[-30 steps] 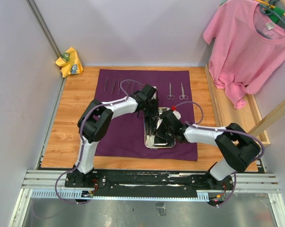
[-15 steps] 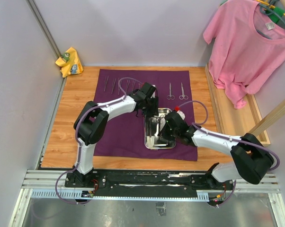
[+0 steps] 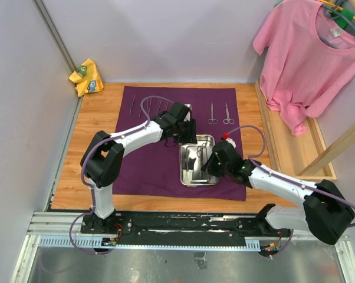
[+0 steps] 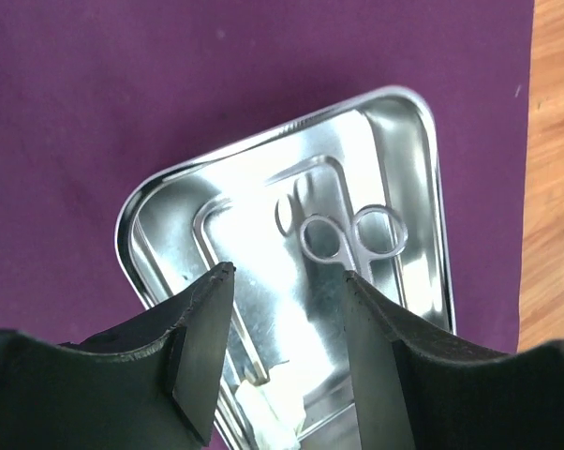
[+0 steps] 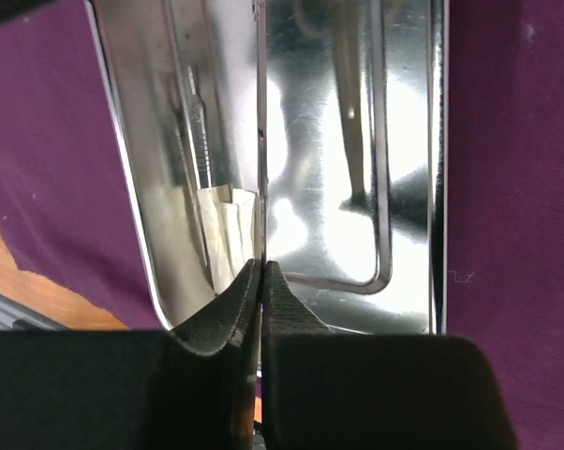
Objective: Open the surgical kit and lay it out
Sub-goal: Pick up the medical item from the container.
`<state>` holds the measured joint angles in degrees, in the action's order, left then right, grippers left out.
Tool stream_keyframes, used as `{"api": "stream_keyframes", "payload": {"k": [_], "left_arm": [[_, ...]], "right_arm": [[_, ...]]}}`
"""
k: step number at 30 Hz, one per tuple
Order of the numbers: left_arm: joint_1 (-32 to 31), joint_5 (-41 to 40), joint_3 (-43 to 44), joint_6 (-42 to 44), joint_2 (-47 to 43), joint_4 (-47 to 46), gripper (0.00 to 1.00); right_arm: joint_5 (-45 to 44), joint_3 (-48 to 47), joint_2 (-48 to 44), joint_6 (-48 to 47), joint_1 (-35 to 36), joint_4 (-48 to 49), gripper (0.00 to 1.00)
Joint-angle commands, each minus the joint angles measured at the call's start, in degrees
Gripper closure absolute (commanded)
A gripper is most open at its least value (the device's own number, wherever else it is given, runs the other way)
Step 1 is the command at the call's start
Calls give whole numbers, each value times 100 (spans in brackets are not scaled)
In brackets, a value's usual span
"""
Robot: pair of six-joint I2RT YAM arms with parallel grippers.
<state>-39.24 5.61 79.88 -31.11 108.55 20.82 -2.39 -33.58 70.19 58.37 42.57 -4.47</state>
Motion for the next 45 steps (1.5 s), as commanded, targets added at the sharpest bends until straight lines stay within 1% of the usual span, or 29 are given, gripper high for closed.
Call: {"api": "stream_keyframes", "payload": {"k": [1,5,10,14,18,21,23,29,33,35,39,45], "left_arm": [[-7,206,-292,-67,-403,-249,46],[57,351,-595,-92,-793,-463,46],[309,762,-1134,-119,-1517,-855,47],[386,1183,-1430,-84,-1975,-1125,48],[391,1959,-1714,-161,-2223,-1728,48],[391,2420,-1778,-84,-2291,-1921,48],[391,2649,-1802,80,-2376,-1894,48],[391,2701,-2117,520,-3067,-1555,46],[391,2896,-2440,568,-3620,-1336,44],[391,2975,-2549,556,-3825,-1177,43],[391,2859,-2611,745,-4076,-599,42],[391,3135,-2803,744,-4155,-633,42]], "right_arm": [[228,129,-406,-429,-165,83,99],[719,265,-705,-659,-454,162,99],[1439,582,-1504,-894,-969,90,99],[1988,688,-2079,-1071,-1295,-165,99],[2500,805,-2512,-1141,-1496,-109,99],[3018,771,-2614,-1184,-1602,28,99],[3462,694,-2584,-1224,-1683,64,99],[4819,505,-2572,-1327,-1776,5,99],[5507,454,-2650,-1344,-1785,-19,99],[5855,488,-2683,-1275,-1785,134,99],[6314,489,-2673,-1308,-1780,158,99],[6740,474,-2594,-1258,-1763,319,99]]}}
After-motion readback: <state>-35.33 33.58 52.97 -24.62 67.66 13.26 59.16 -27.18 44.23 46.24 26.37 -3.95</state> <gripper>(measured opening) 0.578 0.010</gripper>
